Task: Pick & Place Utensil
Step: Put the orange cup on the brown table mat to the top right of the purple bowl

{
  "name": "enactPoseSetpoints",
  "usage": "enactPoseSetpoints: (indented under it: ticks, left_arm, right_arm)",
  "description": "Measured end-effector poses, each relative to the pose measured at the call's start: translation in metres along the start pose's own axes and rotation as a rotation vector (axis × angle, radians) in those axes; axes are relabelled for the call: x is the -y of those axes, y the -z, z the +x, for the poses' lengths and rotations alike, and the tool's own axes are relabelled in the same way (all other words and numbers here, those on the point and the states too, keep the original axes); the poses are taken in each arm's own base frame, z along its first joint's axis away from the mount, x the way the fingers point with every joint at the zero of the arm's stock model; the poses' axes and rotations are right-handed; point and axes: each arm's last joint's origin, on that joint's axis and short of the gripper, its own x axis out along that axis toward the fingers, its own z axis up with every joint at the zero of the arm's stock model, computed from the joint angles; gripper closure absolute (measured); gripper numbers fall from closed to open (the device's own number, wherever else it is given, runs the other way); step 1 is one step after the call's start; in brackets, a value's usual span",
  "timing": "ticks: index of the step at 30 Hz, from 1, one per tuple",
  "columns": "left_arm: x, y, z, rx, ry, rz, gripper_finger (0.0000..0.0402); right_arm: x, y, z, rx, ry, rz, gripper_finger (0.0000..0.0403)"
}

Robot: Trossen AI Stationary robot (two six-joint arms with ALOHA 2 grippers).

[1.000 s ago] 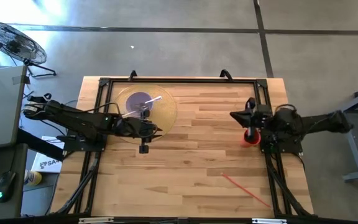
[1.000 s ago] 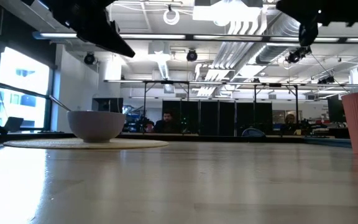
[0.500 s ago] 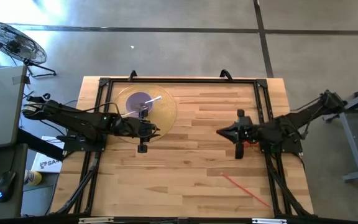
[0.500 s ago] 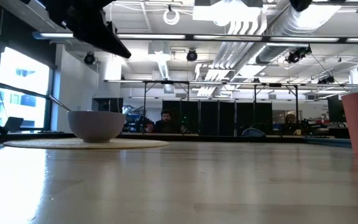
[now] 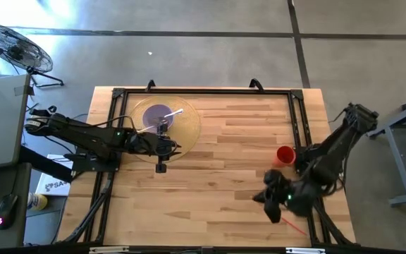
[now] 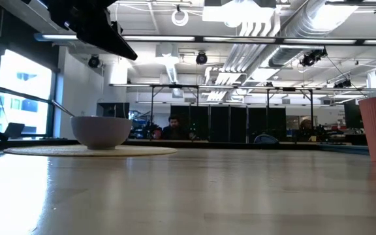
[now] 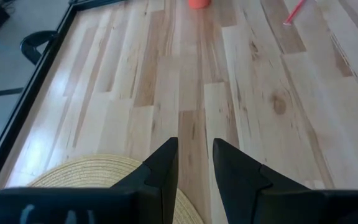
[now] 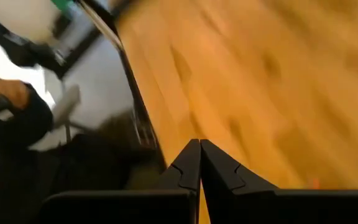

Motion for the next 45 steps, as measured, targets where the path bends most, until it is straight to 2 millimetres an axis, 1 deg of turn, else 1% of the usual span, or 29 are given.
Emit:
enactPoseSetpoints:
  ticks: [3, 6, 9, 13, 16, 20, 24, 31, 36, 40, 45]
  left_arm:
    - [0.0, 0.0, 0.0, 0.0, 0.001, 0.0, 0.0305]
    - [0.0, 0.0, 0.0, 0.0, 0.006, 0.001, 0.0305]
    - [0.0, 0.0, 0.0, -0.003, 0.007, 0.002, 0.0305]
    - [0.001, 0.002, 0.0, -0.014, 0.032, 0.004, 0.0305]
    - [0.001, 0.003, 0.0, -0.029, 0.036, 0.0, 0.0305]
    - [0.001, 0.004, 0.0, -0.035, 0.036, -0.008, 0.0305]
    - [0.002, 0.004, 0.0, -0.035, 0.067, -0.016, 0.0305]
    - [0.003, 0.005, 0.0, -0.05, 0.095, -0.017, 0.0305]
    - [0.003, 0.005, 0.0, -0.051, 0.095, -0.019, 0.0305]
    - [0.003, 0.005, 0.0, -0.051, 0.096, -0.02, 0.0305]
    - [0.003, 0.006, 0.0, -0.056, 0.096, -0.032, 0.0305]
  right_arm:
    - [0.003, 0.019, 0.009, -0.12, 0.089, 0.116, 0.0403]
    - [0.014, 0.032, 0.015, -0.203, 0.245, 0.217, 0.0403]
    - [0.029, 0.037, 0.017, -0.266, 0.441, 0.272, 0.0398]
    - [0.048, 0.04, 0.014, -0.349, 0.712, 0.339, 0.0383]
    - [0.054, 0.04, 0.014, -0.375, 0.831, 0.357, 0.0365]
    - [0.057, 0.041, 0.017, -0.342, 0.868, 0.323, 0.0328]
    - [0.059, 0.043, 0.019, -0.321, 0.902, 0.303, 0.0278]
    - [0.063, 0.046, 0.027, -0.246, 0.976, 0.214, 0.0163]
    - [0.069, 0.047, 0.026, -0.219, 1.091, 0.201, 0.0089]
    - [0.077, 0.049, 0.024, -0.187, 1.133, 0.202, 0.0054]
    - [0.099, 0.056, 0.031, -0.187, 1.133, 0.253, 0.0041]
